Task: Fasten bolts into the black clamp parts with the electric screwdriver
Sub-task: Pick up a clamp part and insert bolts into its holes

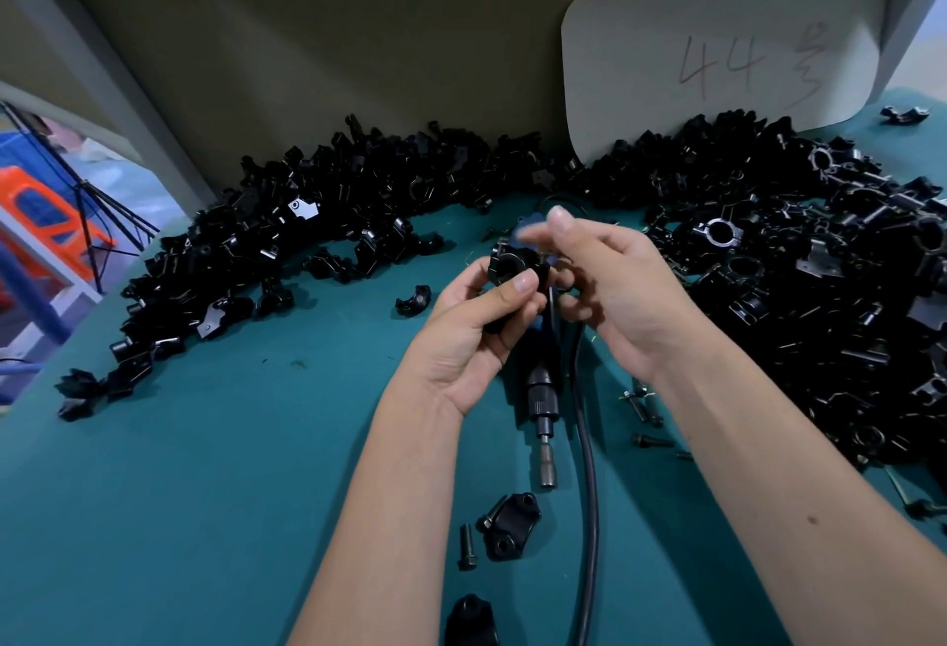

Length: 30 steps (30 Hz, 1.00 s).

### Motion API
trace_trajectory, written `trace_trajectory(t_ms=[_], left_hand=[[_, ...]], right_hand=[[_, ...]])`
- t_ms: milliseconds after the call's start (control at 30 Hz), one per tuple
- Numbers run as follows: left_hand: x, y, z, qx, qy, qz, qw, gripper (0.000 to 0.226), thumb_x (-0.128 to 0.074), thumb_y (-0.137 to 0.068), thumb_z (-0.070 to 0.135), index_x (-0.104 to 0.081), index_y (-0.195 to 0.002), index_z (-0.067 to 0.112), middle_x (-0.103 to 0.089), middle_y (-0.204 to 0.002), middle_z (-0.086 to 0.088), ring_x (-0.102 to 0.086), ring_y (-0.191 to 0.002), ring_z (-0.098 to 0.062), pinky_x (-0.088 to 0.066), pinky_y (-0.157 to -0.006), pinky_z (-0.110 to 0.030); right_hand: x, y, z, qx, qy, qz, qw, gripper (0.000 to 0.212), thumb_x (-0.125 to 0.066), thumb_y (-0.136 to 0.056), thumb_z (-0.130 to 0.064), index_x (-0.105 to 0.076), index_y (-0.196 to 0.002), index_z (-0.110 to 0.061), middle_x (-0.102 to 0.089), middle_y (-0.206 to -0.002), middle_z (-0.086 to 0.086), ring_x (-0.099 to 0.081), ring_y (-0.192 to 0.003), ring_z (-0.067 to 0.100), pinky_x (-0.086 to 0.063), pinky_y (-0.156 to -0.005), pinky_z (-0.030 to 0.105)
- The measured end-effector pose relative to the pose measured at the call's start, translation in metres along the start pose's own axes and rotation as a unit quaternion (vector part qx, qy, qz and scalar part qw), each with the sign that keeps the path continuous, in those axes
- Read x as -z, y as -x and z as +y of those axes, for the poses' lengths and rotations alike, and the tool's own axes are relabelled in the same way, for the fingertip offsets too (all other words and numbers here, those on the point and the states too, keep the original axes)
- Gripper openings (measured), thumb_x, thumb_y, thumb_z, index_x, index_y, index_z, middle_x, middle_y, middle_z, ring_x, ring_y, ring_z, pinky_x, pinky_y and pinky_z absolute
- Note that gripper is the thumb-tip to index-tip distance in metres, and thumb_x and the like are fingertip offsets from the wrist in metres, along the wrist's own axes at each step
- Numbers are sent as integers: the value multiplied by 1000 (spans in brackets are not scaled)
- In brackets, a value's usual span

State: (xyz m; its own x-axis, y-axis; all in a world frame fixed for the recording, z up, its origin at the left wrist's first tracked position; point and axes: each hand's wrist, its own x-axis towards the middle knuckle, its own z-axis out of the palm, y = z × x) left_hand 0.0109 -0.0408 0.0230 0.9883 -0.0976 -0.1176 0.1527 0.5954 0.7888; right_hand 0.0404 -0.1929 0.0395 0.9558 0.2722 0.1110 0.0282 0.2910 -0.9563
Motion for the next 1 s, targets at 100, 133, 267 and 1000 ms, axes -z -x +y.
trace_trajectory(t_ms=[100, 133, 267, 1000], left_hand=[[2, -1, 2, -1, 3, -4, 1000, 22, -78, -73, 5, -80, -94, 12, -76, -87, -7, -71, -69, -10, -57, -62, -14], [2, -1, 2, -4, -1, -5, 1000, 23, -77, -73, 4, -79, -95, 12, -75, -84, -4, -71, -68, -9, -57, -62, -14], [2, 0, 1, -1, -8, -10, 1000, 30, -78, -74, 4, -71, -103, 7, -76, -87, -5, -71, -70, -9, -57, -64, -14], [5, 0, 7, -16, -4, -7, 1000, 33, -78, -74, 4, -69, -106, 6, -76, -88, -5, -71, -70, -10, -57, -63, -14]], right_hand=[[-1, 2, 0, 11, 8, -1, 1000, 13, -72, -96, -19, -81, -88, -17, -70, -81, 3, -56, -62, 9, -37, -51, 19], [-4, 2, 2, 19, 10, 20, 1000, 13, -75, -93, -15, -79, -80, -16, -69, -76, 3, -56, -60, 8, -39, -50, 17], [-8, 1, 5, 21, 4, 52, 998, 26, -79, -90, -27, -72, -66, -22, -64, -72, 0, -53, -58, 8, -40, -50, 20], [-13, 4, 8, 1, -28, 22, 999, 11, -72, -95, -26, -81, -89, -24, -74, -94, 1, -65, -82, 11, -49, -71, 32]])
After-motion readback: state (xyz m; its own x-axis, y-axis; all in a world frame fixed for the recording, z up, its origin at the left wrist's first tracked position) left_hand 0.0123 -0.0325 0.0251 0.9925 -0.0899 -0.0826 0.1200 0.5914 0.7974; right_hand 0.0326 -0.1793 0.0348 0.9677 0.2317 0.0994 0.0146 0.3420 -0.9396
